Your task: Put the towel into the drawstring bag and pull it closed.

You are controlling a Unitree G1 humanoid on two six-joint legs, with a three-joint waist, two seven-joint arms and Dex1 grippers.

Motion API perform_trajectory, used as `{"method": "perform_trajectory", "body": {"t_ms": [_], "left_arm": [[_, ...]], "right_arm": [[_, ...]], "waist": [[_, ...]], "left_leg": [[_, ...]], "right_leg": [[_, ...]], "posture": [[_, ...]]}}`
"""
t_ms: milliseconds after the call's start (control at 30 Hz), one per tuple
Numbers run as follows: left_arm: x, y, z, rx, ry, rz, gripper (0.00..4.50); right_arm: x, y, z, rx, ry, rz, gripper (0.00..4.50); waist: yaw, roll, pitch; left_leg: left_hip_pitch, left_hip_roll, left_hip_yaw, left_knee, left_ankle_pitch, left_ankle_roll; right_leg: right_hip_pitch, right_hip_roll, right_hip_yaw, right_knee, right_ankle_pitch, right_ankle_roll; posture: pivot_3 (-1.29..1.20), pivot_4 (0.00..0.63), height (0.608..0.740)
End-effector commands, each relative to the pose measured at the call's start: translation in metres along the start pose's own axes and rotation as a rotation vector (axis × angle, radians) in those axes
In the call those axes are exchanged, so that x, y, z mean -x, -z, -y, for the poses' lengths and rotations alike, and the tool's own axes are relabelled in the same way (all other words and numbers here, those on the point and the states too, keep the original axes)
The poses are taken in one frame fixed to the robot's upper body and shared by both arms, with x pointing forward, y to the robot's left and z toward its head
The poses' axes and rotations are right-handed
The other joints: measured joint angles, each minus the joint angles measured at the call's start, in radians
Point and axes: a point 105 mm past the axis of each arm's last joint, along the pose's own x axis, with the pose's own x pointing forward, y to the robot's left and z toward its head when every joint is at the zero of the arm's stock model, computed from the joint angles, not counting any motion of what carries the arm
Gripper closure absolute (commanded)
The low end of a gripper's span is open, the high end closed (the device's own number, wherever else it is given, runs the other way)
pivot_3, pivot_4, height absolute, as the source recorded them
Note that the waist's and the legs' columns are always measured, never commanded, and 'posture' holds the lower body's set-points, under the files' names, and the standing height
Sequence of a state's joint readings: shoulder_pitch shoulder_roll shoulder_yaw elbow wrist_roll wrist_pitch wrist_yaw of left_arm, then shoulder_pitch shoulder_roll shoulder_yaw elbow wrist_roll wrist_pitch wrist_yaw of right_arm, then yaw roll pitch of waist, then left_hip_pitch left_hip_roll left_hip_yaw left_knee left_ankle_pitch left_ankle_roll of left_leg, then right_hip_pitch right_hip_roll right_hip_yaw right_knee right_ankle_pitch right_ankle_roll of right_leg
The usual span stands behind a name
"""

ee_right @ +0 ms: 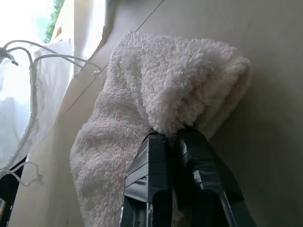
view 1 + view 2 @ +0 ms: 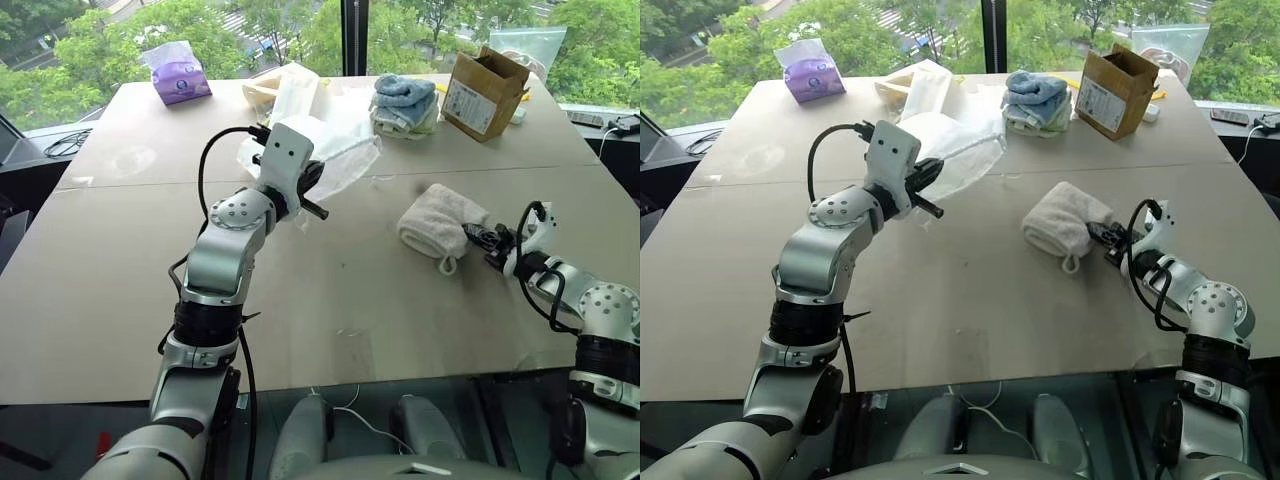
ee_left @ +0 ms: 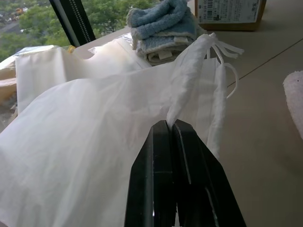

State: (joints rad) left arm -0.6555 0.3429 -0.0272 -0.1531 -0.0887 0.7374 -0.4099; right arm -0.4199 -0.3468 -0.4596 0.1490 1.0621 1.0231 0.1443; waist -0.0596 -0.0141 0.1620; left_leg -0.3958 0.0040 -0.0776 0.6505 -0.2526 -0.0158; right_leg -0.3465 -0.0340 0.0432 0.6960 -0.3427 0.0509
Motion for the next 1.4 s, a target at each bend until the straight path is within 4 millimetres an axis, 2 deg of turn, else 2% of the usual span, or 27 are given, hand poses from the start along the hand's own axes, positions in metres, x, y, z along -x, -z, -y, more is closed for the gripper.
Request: {"method": "perform_trajectory", "body": {"t_ms": [33,100,233,300,367,600,800,1167,1400], "left_arm": [[0.001,-0.016,-0.005,0.045,-0.009,0.051,4.5],[0.0,-0.016,-0.005,0.079,0.003,0.051,4.5],[-0.001,-0.02,-0.003,0.153,0.059,0.061,4.5],[-0.001,-0.024,0.0,0.189,0.111,0.075,4.5],[0.0,-0.022,-0.001,0.207,0.14,0.071,4.5],[0.001,-0.026,-0.001,0.39,0.224,0.085,4.5],[-0.001,-0.033,-0.004,0.465,0.231,0.105,4.5],[0.003,-0.044,0.015,0.515,0.338,0.126,4.5],[0.004,-0.048,0.017,0.579,0.343,0.154,4.5]], "right_arm": [[0.0,-0.007,-0.043,-0.102,-0.235,0.056,4.46],[0.004,-0.013,-0.065,-0.148,-0.35,0.088,4.46],[0.008,-0.004,-0.099,-0.139,-0.489,0.068,4.46],[0.01,-0.002,-0.115,-0.149,-0.564,0.07,4.46],[0.013,-0.001,-0.132,-0.147,-0.632,0.072,4.46],[0.001,0.006,-0.16,-0.13,-0.678,0.036,4.46],[-0.012,0.018,-0.153,-0.16,-0.625,0.02,4.46],[-0.026,0.027,-0.14,-0.222,-0.569,0.024,4.46],[-0.04,0.039,-0.132,-0.283,-0.525,0.004,4.46]], "waist": [[-0.002,0.001,0.001],[-0.002,0.004,0.003],[0.009,0.005,0.003],[0.014,0.005,0.003],[0.015,0.005,0.003],[0.016,0.005,0.003],[0.015,0.005,0.003],[0.015,0.005,0.003],[0.013,0.005,0.003]], "left_leg": [[0.0,0.0,0.0,0.0,0.0,0.0],[-0.001,0.001,0.0,-0.001,0.0,0.0],[-0.009,-0.001,0.0,-0.002,0.001,-0.002],[-0.019,-0.001,-0.001,0.001,0.002,-0.004],[-0.02,-0.001,0.0,0.001,0.003,-0.004],[-0.02,-0.001,0.0,0.001,0.003,-0.004],[-0.02,-0.001,0.0,0.001,0.003,-0.004],[-0.02,-0.001,0.0,0.001,0.003,-0.005],[-0.02,-0.001,0.0,0.001,0.003,-0.005]], "right_leg": [[0.0,0.0,0.0,0.0,0.0,0.0],[-0.002,0.0,0.0,0.0,0.0,0.0],[-0.009,-0.002,0.0,0.001,0.0,0.0],[-0.018,-0.001,-0.002,0.002,0.0,0.0],[-0.02,-0.001,-0.002,0.003,0.0,0.0],[-0.021,-0.001,-0.002,0.002,0.0,0.0],[-0.021,-0.001,-0.002,0.002,0.0,0.0],[-0.021,-0.001,-0.001,0.003,0.0,0.0],[-0.021,-0.001,-0.001,0.003,0.0,0.0]], "posture": [[0.0,0.15,0.74],[0.0,0.15,0.74],[0.0,0.15,0.74],[0.0,0.15,0.74],[0.0,0.15,0.74],[0.0,0.15,0.74],[0.0,0.15,0.74],[0.0,0.15,0.74],[0.0,0.15,0.74]]}}
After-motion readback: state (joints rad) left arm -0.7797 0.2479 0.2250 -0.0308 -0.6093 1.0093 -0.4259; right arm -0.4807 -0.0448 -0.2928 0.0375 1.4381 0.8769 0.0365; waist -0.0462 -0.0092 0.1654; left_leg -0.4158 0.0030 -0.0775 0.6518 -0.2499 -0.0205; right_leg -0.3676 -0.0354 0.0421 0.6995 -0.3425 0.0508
